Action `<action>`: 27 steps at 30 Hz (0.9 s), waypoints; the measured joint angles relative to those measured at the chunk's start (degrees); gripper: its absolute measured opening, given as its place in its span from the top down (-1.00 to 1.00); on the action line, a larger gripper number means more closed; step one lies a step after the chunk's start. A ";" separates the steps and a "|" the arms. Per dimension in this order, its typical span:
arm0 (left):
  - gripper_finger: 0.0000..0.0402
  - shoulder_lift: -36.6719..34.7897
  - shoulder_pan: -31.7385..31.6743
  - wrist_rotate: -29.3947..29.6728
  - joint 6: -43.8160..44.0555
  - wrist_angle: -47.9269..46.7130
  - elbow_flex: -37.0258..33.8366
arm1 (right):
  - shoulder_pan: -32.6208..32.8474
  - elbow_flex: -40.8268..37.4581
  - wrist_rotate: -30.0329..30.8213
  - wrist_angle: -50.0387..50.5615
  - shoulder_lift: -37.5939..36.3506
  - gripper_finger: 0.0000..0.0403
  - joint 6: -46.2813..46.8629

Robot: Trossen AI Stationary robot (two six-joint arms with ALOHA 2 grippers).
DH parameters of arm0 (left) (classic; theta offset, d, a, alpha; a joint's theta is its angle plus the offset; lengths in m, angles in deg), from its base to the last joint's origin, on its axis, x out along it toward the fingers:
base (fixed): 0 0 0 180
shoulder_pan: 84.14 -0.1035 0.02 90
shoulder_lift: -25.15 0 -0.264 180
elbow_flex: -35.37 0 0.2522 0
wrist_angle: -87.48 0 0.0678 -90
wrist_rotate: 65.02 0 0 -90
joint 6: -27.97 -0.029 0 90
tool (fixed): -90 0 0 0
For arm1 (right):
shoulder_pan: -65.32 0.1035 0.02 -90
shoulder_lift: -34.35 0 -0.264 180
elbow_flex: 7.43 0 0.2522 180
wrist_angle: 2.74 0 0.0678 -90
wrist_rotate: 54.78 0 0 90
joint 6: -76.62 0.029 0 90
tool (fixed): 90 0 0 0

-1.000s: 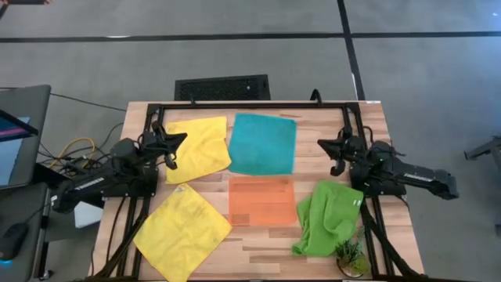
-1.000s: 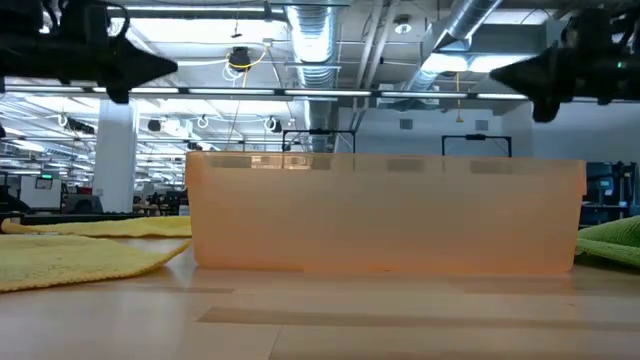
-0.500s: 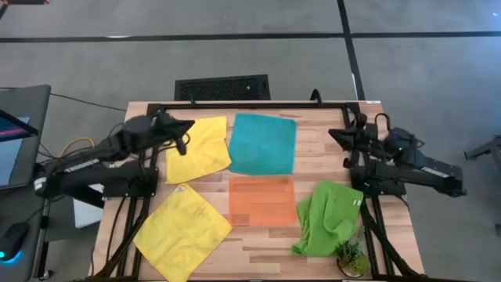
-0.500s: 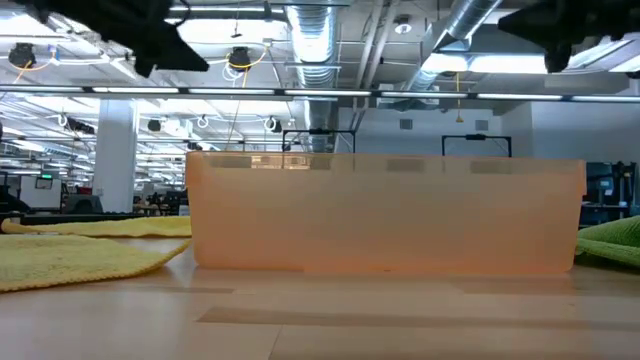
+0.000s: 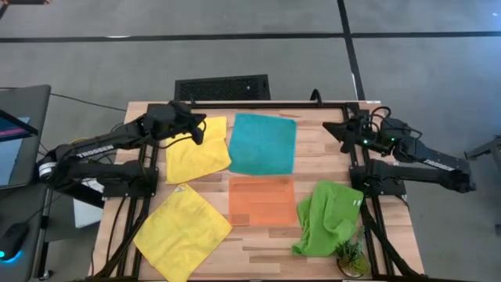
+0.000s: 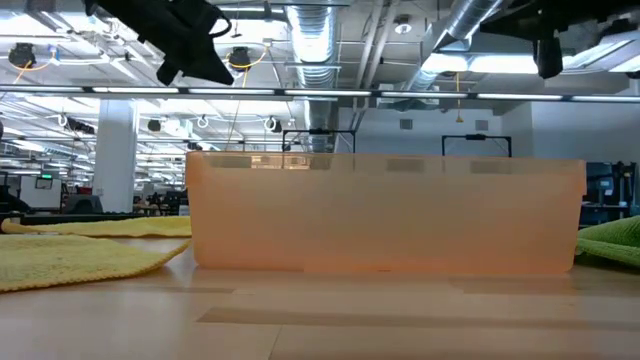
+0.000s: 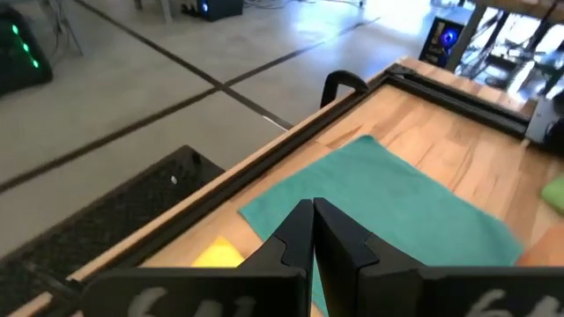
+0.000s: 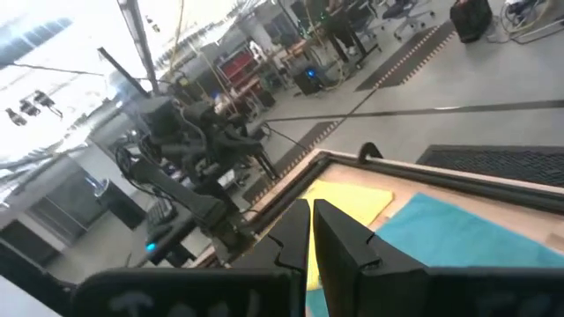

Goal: Fold microfiber towels
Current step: Fold the blue towel

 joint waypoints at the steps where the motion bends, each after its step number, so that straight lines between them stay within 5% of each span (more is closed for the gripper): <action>1: 1.00 0.10 0.00 0.00 1.49 0.10 0.10 | -0.17 0.00 0.00 0.00 0.24 0.78 -0.17; 9: 1.00 0.16 0.00 -0.02 12.09 -0.11 0.10 | -2.12 0.02 0.00 -0.85 2.12 0.89 -2.26; 17: 1.00 0.29 -1.32 -0.46 14.86 -0.02 0.10 | -4.42 0.15 -3.10 -0.47 11.46 0.98 0.58; 27: 1.00 4.22 -9.14 -14.42 18.66 0.06 0.07 | -15.17 15.42 -11.30 15.54 33.00 0.97 -0.75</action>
